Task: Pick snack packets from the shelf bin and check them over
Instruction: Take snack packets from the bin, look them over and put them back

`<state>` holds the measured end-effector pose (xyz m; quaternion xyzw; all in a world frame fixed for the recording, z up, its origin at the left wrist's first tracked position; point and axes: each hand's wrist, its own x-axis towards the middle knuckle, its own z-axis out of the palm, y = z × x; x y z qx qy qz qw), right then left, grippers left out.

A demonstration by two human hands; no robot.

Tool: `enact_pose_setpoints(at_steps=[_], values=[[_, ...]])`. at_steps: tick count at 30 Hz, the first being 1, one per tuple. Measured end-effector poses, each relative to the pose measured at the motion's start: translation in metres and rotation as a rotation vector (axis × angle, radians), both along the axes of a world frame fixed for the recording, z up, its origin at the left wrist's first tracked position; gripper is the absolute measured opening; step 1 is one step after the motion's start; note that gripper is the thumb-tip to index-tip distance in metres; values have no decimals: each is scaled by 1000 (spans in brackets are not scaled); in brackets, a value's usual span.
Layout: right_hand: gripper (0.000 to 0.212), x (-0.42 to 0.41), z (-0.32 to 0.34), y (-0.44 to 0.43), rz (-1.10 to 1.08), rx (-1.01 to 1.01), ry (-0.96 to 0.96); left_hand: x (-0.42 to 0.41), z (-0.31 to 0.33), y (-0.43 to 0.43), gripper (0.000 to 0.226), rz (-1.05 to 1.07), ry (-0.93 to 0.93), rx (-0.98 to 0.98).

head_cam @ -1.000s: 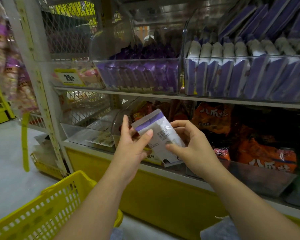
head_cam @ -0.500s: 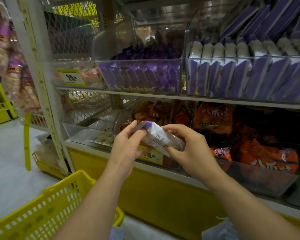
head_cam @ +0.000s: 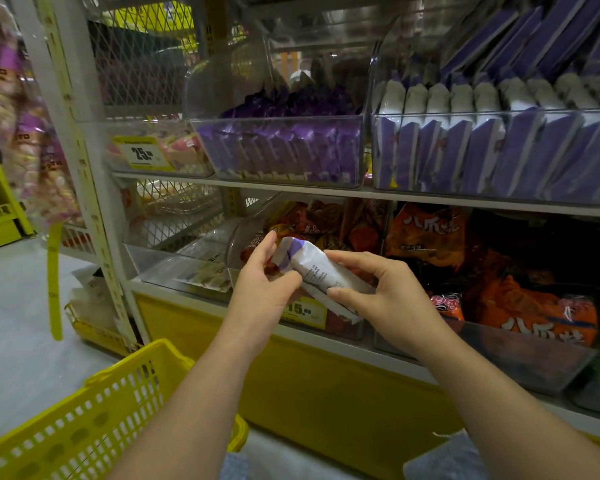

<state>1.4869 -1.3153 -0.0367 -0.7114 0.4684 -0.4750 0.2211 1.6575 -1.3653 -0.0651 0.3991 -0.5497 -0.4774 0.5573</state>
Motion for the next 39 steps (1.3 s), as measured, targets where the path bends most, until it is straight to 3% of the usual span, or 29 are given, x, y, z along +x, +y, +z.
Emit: enact_pose_setpoints(at_steps=[7,14,23,26,30,34,39], values=[[41,1,1,-4,56,61,-172,-13,0,8,110,54,-172,-70],[39,-4,2,-8,57,133,-378,-22,-2,17,114,-17,-248,-234],[35,-3,2,-6,103,131,-530,-25,0,25,114,47,-431,-477],[32,-3,7,-2,153,147,-657,-22,4,25,108,30,-338,-448],[29,-1,17,6,203,157,-843,-16,17,27,106,-130,-13,-231],[25,5,33,16,125,121,-946,-13,38,41,64,-308,-12,-188],[22,5,73,26,81,57,-955,-14,81,60,57,-346,-17,-321]])
